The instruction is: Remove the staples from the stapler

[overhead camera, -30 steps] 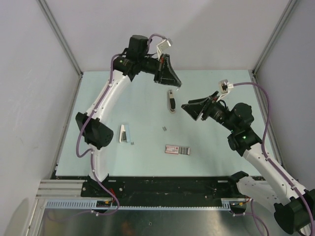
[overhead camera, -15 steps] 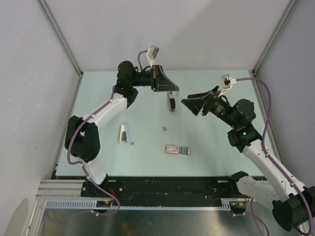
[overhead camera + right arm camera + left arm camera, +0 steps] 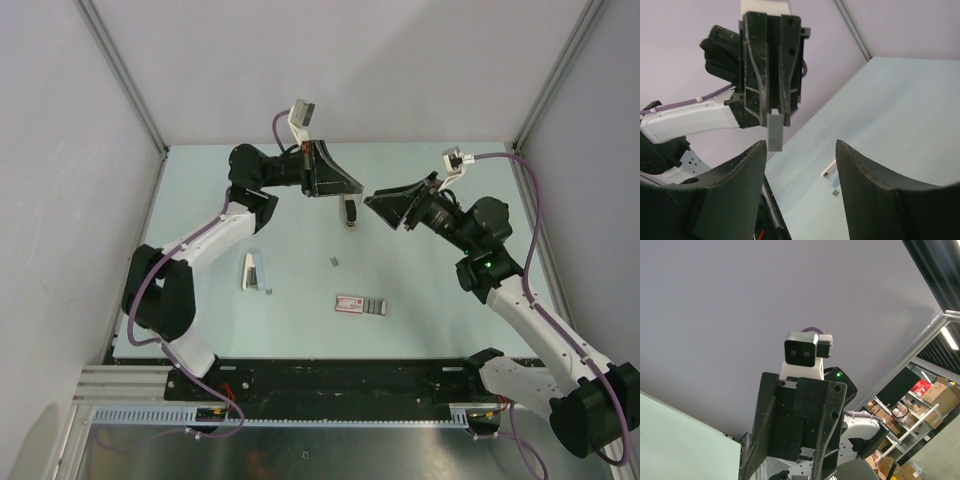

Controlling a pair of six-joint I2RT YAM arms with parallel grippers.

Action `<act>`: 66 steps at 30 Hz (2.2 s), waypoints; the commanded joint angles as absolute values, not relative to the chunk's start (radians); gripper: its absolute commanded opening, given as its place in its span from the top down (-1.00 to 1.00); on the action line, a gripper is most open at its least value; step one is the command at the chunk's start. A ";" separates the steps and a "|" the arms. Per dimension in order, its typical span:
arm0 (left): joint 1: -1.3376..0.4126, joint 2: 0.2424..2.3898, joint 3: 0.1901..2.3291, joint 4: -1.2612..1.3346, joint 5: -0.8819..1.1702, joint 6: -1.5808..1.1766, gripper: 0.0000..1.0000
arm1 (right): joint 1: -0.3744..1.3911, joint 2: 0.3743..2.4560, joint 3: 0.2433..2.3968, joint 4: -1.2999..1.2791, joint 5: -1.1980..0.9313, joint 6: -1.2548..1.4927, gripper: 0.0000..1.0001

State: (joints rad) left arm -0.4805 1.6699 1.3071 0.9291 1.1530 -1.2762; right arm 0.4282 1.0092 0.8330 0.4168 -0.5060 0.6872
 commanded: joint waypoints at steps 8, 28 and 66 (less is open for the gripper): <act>-0.490 1.637 1.273 1.015 1.119 -1.288 0.93 | 0.455 1.046 0.882 0.543 -0.521 0.737 -0.07; -0.498 1.637 1.242 1.041 1.120 -1.272 0.94 | 0.489 1.092 0.902 0.568 -0.503 0.748 0.50; -0.434 1.479 1.122 -0.420 0.470 0.405 -0.99 | 0.850 1.358 0.936 -0.559 0.324 0.669 0.92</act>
